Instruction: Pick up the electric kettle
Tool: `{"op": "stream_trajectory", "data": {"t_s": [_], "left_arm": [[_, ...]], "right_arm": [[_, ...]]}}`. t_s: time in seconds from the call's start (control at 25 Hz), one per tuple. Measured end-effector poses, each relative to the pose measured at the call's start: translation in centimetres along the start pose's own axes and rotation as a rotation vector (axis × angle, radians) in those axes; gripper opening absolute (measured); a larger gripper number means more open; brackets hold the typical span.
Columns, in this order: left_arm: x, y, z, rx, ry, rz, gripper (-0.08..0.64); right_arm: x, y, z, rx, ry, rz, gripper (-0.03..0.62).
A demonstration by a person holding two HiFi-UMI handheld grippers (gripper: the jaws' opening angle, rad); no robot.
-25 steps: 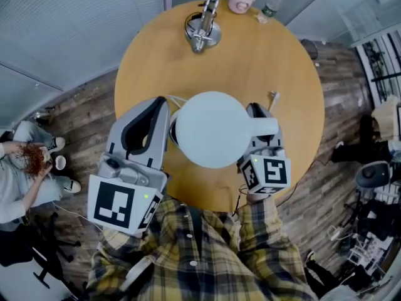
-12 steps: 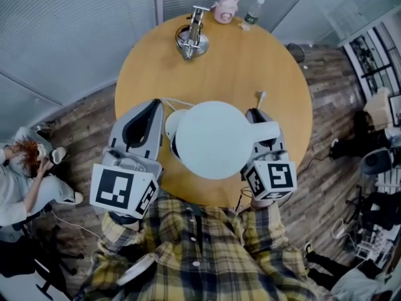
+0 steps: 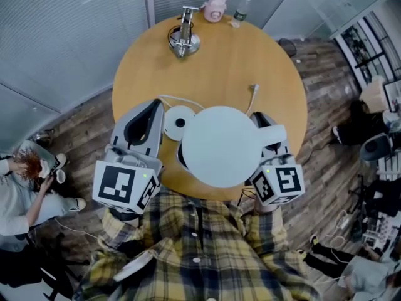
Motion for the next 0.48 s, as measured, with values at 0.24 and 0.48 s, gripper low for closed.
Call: {"op": "stream_trajectory", "data": {"t_s": [0.24, 0.48], "left_arm": [[0.5, -0.5, -0.7, -0.007, -0.036, -0.006, 0.003], [0.6, -0.7, -1.6, -0.016, -0.049, -0.005, 0.003]], "right_arm": [[0.7, 0.5, 1.3, 0.011, -0.041, -0.008, 0.048], [1.6, 0.8, 1.6, 0.016, -0.074, 0.0, 0.048]]}}
Point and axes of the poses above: the fingertips, and each gripper's own axes: z backward along the fingers, x to its right, y out of its top, the point moved 7 cm from there along z, backward along the fingers, and after that the axes turned 1 degree about y, right-handed, at the moved point
